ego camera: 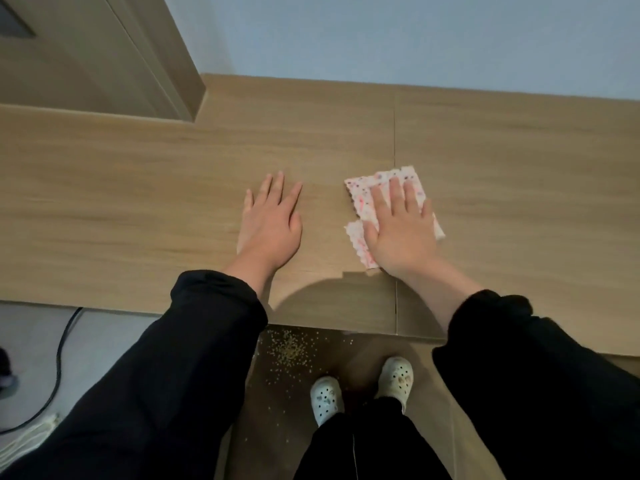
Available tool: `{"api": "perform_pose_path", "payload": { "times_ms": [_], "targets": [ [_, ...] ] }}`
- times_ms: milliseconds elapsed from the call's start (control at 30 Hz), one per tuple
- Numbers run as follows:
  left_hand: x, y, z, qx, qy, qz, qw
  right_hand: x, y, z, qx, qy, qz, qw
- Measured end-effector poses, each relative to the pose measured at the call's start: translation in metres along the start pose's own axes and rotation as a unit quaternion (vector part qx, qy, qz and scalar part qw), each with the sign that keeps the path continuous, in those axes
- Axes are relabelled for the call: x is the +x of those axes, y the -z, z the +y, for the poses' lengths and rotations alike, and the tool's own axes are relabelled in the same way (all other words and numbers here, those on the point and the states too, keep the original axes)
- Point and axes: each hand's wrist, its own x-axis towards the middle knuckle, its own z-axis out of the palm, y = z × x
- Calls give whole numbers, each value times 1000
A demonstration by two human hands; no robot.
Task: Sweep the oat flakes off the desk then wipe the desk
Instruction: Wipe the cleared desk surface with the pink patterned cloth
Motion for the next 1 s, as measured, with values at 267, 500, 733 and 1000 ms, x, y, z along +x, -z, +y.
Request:
{"api": "perform_pose_path", "payload": {
  "times_ms": [267, 500, 733, 1000],
  "targets": [
    [-19, 3, 27, 24, -95, 4, 995, -114, -29, 48, -39, 246, -9, 968],
    [-28, -9, 37, 18, -83, -26, 996, -64, -9, 62, 23, -160, 8, 987],
    [-24, -8, 43, 18, -59, -38, 997, -73, -10, 75, -17, 202, 2, 979],
    [-13, -7, 66, -9, 6, 7, 1000, 2, 8, 113, 25, -71, 14, 997]
  ]
}}
